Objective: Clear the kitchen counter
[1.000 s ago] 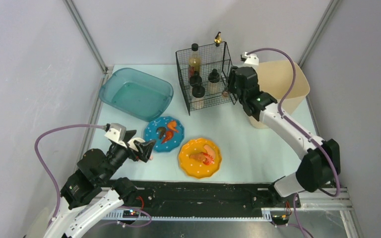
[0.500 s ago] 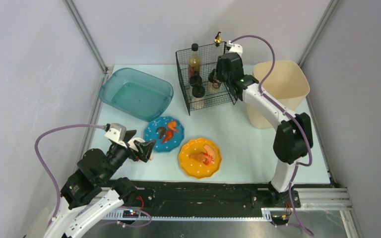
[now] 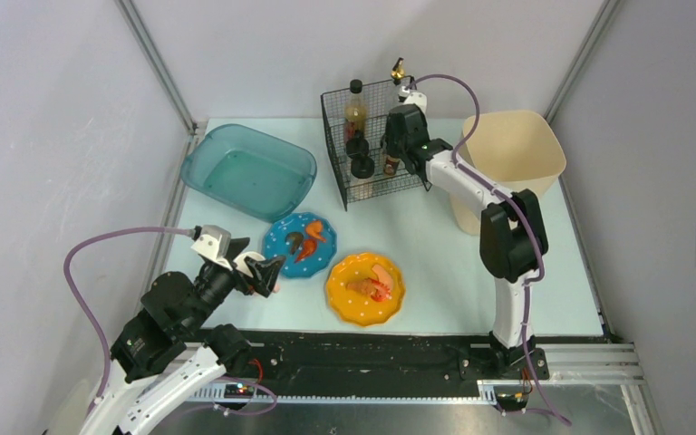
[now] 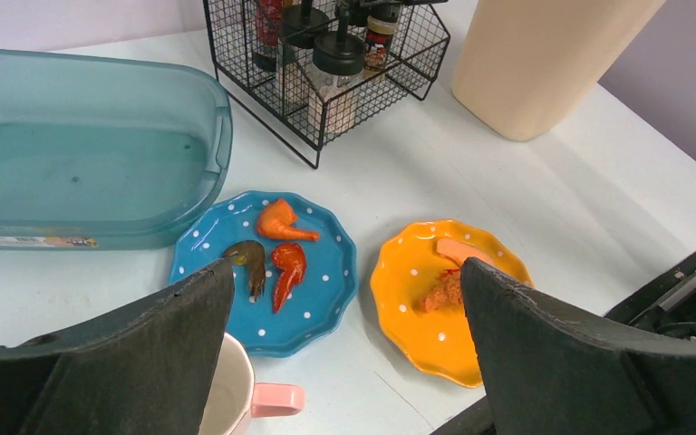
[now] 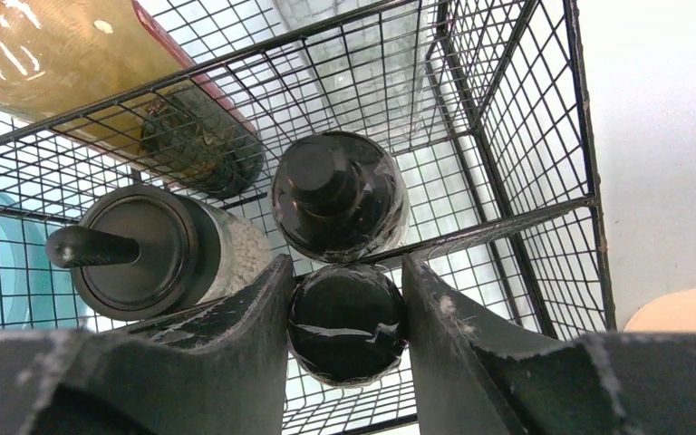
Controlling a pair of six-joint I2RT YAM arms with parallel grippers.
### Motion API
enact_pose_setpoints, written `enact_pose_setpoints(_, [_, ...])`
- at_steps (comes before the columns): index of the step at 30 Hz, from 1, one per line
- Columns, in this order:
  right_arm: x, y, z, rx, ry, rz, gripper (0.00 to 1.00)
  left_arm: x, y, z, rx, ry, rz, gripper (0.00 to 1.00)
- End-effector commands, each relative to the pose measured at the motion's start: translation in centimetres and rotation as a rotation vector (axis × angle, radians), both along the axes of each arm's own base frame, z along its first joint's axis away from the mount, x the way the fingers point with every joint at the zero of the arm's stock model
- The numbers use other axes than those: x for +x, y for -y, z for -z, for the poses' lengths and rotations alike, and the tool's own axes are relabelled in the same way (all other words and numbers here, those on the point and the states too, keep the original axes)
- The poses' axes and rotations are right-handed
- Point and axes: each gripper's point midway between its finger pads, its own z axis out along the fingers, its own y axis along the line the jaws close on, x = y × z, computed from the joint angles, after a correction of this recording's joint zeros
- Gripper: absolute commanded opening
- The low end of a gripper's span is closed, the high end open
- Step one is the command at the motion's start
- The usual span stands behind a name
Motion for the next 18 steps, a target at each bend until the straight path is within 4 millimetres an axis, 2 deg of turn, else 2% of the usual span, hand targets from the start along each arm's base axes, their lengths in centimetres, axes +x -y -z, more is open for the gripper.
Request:
enact_pose_setpoints(1, [0.5, -0.2, 2.3, -0.025, -0.028, 0.004, 0.00, 0.1, 0.2, -0.6, -0.003, 0.026, 0.014, 0.98])
enact_pose_setpoints(5, [0.0, 0.0, 3.3, -0.049, -0.042, 0.010, 0.00, 0.0, 0.2, -0.6, -0.005, 0.029, 0.013, 0.98])
enact_pose_setpoints(9, [-0.6, -0.1, 2.8, -0.060, -0.027, 0.015, 0.00, 0.0, 0.2, -0.7, -0.008, 0.032, 0.013, 0.98])
enact_pose_setpoints(13, [-1.5, -0.3, 0.8, -0.045, 0.038, 0.009, 0.00, 0.0, 0.1, -0.7, -0.009, 0.033, 0.013, 0.98])
enact_pose_setpoints(16, [-2.2, -0.5, -1.8, -0.028, 0.108, 0.004, 0.00, 0.0, 0.1, -0.7, -0.009, 0.033, 0.013, 0.98])
enact_pose_setpoints(18, [-2.8, -0.4, -2.6, -0.027, 0.131, 0.004, 0.00, -0.1, 0.1, -0.8, -0.011, 0.035, 0.012, 0.98])
